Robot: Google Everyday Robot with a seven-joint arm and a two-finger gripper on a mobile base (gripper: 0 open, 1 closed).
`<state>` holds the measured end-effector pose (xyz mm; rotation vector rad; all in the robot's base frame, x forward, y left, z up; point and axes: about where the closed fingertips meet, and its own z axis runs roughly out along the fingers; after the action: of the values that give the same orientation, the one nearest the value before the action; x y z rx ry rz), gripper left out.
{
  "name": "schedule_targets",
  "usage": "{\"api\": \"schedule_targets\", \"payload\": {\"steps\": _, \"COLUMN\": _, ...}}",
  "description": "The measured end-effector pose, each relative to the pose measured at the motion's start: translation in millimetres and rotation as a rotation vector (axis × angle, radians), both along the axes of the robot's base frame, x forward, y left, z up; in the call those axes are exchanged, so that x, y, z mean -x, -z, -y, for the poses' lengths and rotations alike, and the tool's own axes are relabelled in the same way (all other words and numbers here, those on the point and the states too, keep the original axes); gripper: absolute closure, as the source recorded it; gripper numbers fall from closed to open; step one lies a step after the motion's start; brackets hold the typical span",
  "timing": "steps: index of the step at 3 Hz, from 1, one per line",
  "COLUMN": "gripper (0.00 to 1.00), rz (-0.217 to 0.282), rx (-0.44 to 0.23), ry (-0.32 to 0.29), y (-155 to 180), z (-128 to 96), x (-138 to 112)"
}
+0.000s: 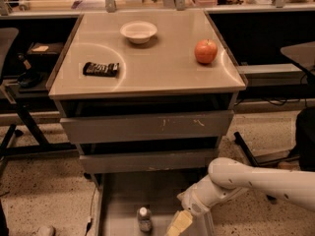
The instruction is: Pick blue plastic bottle from bottom drawer and place on counter
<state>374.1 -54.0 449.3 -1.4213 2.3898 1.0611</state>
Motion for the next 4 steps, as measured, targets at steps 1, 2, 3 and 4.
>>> {"api": "schedule_targets", "payload": {"steps": 1, "gripper": 0.0, "rz": 0.034, "rx": -0.069, "ry": -0.059, "y": 24.1, "z": -22.9, "x": 4.5}}
{"api": "schedule_targets", "payload": {"steps": 2, "gripper": 0.0, "rz": 0.178, "rx": -0.103, "ry": -0.03, "y": 48.8, "z": -49.5, "x": -25.4}}
{"api": "schedule_targets", "payload": {"steps": 3, "gripper": 0.0, "rz": 0.221, "rx": -0.096, "ry": 0.012, "y": 51.9, "z": -50.7, "x": -40.5}}
{"api": "schedule_targets", "payload": {"steps": 4, "gripper": 0.0, "rz": 0.221, "rx": -0.096, "ry": 0.012, "y": 51.9, "z": -50.7, "x": -40.5}}
